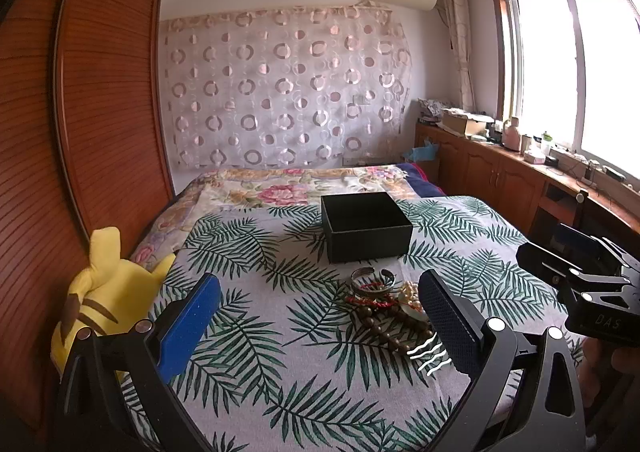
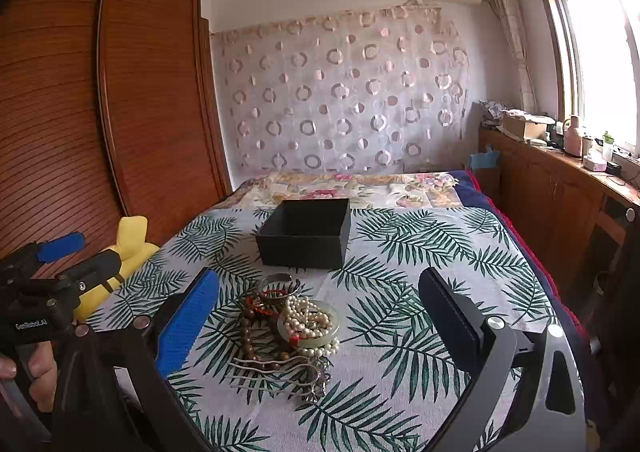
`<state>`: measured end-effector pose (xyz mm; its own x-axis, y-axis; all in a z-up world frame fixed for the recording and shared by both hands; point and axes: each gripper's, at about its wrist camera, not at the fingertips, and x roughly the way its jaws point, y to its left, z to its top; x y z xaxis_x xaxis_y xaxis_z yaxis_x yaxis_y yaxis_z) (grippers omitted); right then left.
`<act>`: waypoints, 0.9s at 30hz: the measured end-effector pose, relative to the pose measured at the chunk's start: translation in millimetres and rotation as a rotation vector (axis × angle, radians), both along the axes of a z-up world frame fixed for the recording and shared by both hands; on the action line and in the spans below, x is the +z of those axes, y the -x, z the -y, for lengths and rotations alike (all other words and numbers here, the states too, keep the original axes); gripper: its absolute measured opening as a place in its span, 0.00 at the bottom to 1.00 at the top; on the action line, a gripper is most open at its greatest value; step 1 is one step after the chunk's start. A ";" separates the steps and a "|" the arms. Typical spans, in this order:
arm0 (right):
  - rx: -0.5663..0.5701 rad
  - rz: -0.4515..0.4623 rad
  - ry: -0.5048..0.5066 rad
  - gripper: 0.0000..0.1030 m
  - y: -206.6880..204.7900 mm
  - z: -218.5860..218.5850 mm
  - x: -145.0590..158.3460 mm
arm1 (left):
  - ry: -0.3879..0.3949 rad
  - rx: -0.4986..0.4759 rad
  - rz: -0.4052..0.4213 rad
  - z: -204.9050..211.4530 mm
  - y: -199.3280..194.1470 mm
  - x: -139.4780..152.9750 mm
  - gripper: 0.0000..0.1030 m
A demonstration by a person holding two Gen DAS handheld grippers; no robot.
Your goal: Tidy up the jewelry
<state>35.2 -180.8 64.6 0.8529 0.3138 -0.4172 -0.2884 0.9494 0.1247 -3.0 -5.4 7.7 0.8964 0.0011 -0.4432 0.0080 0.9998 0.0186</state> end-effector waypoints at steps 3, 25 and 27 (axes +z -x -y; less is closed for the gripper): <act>0.003 -0.001 0.001 0.98 1.8 -2.6 1.8 | 0.001 0.000 -0.001 -0.7 3.0 4.7 0.93; 0.003 -0.002 -0.001 0.98 0.8 -1.8 0.6 | 0.013 0.000 0.018 -1.5 4.7 7.0 0.93; 0.003 -0.003 -0.002 0.98 1.2 -2.3 0.7 | 0.015 0.000 0.020 -1.3 4.8 8.1 0.93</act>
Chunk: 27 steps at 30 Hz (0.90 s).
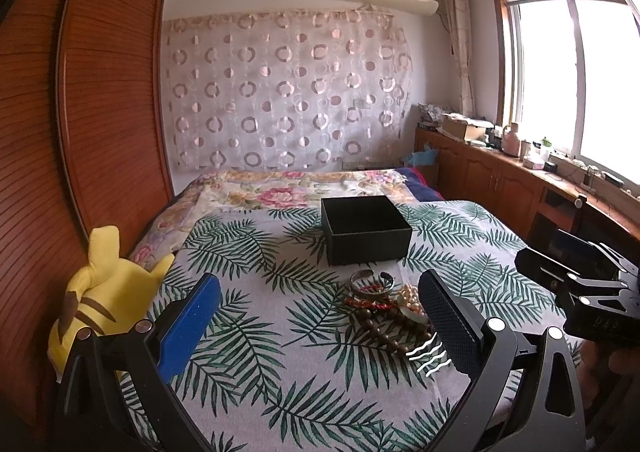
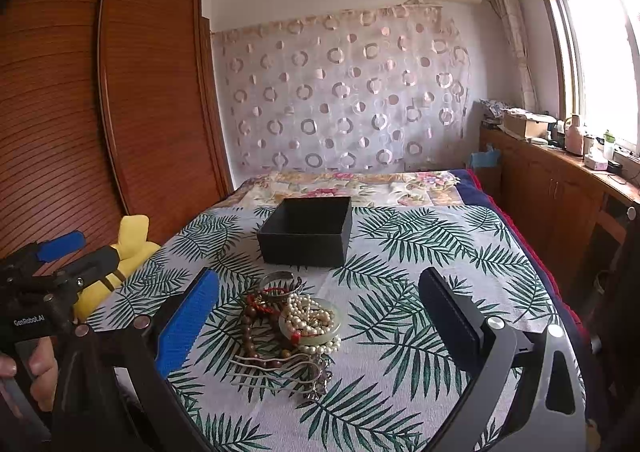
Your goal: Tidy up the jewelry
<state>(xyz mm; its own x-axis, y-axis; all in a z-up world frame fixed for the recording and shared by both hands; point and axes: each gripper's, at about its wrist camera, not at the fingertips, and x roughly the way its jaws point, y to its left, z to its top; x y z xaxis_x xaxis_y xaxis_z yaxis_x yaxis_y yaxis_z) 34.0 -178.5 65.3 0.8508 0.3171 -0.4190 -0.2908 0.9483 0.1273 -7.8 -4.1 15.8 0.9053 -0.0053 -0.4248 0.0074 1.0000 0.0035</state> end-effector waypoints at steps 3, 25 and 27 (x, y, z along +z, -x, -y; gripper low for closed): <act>0.001 0.001 0.001 0.98 -0.1 -0.1 0.0 | 0.000 -0.001 -0.001 -0.1 0.1 0.2 0.93; 0.049 -0.067 0.033 0.98 -14.2 7.4 -30.9 | 0.012 -0.054 -0.098 -2.8 -14.0 -37.9 0.93; 0.054 -0.089 0.051 0.94 -17.7 10.6 -39.2 | 0.016 -0.067 -0.118 -2.3 -17.2 -43.9 0.93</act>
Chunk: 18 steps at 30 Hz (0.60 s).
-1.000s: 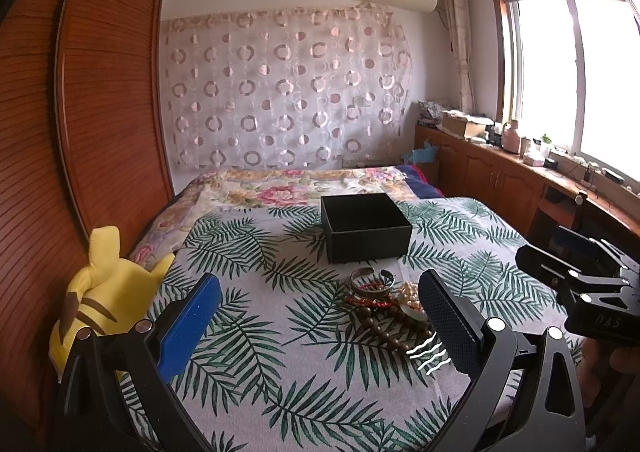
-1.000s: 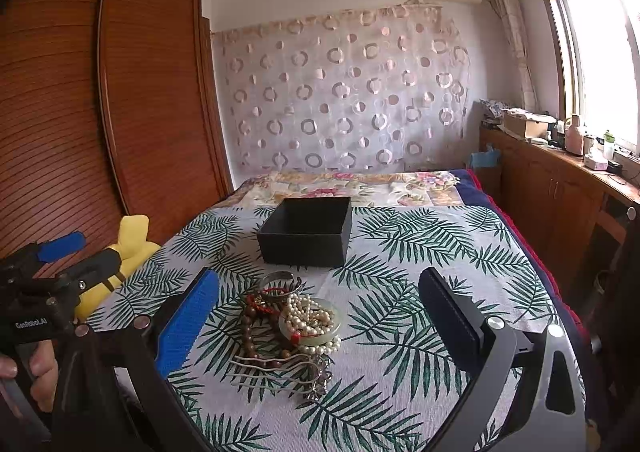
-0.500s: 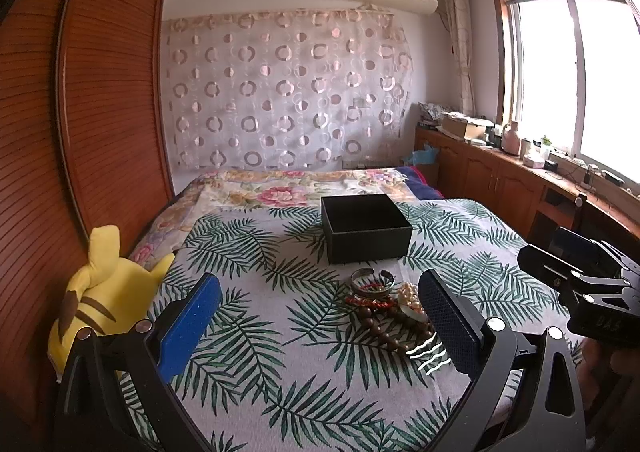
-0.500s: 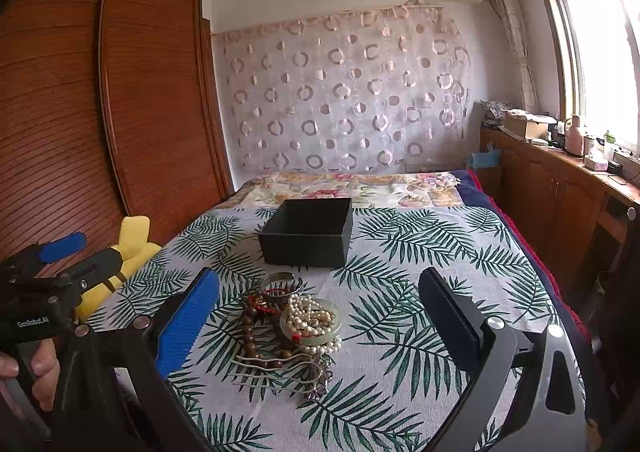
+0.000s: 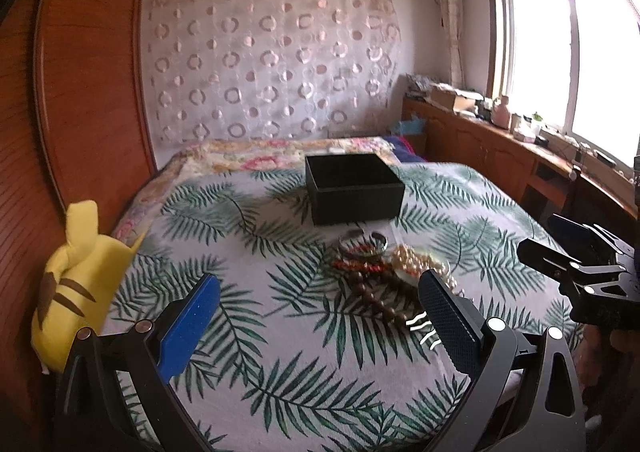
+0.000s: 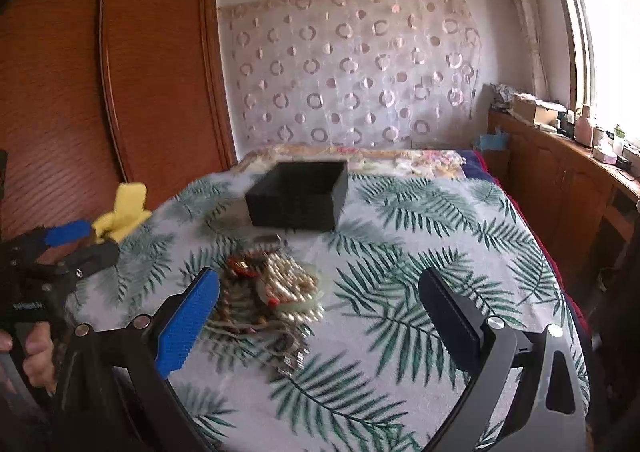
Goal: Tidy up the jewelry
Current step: 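Grasp the green jade bangle with the right tool and lift it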
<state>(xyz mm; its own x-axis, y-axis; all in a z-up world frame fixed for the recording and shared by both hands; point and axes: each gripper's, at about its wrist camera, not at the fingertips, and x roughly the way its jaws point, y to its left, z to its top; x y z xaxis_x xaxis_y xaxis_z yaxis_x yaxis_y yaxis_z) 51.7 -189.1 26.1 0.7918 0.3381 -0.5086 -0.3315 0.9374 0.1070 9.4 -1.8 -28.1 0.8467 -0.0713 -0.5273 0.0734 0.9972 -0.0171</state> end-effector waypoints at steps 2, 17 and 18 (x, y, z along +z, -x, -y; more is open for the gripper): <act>0.013 -0.024 0.009 0.92 -4.0 3.0 -7.1 | 0.009 -0.014 -0.019 0.8 -3.7 -6.5 0.93; 0.170 -0.205 0.019 0.69 -39.3 -5.9 -57.4 | 0.047 -0.083 -0.131 5.1 -29.3 -46.3 0.93; 0.182 -0.210 0.023 0.69 -43.4 -8.6 -57.2 | 0.051 -0.085 -0.138 5.0 -30.6 -48.4 0.93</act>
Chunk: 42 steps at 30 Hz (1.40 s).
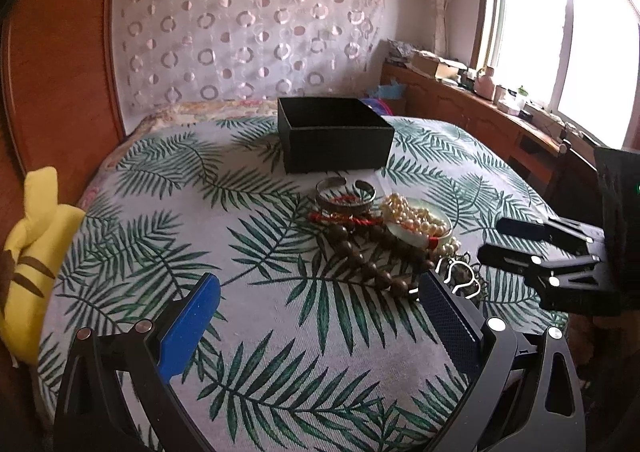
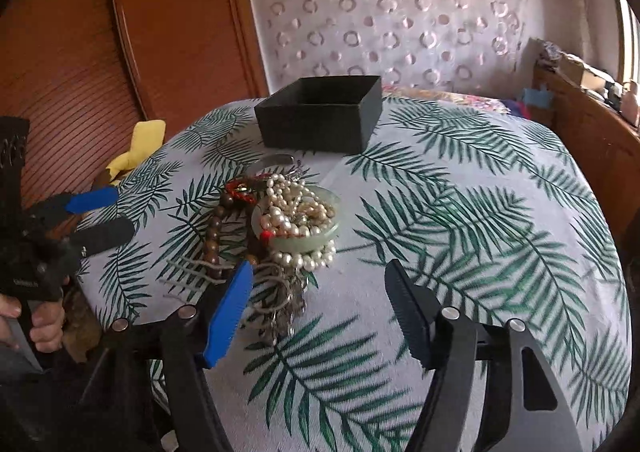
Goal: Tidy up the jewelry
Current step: 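Grasp the green jade bangle with the right tool and lift it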
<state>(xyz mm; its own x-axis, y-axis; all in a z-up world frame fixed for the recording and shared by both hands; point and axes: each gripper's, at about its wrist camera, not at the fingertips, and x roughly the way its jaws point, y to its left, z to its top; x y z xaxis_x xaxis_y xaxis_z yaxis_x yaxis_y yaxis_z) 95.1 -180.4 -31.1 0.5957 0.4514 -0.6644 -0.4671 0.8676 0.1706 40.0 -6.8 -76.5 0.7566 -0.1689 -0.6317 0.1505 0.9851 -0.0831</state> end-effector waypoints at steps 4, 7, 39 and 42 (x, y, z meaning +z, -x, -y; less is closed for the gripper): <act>0.048 -0.018 0.012 0.69 -15.4 -10.7 2.1 | 0.005 0.007 -0.027 -2.4 -3.7 -8.2 0.93; 0.087 -0.042 0.037 0.69 -30.2 -24.0 -0.4 | 0.007 0.018 -0.042 -7.3 -5.9 -13.3 0.93; 0.045 0.064 0.061 0.72 -47.0 9.4 39.4 | 0.081 -0.129 -0.106 10.6 -14.7 -22.9 0.75; 0.018 0.051 0.074 0.72 -40.2 22.7 30.0 | 0.122 -0.172 -0.139 21.3 -20.0 -23.6 0.67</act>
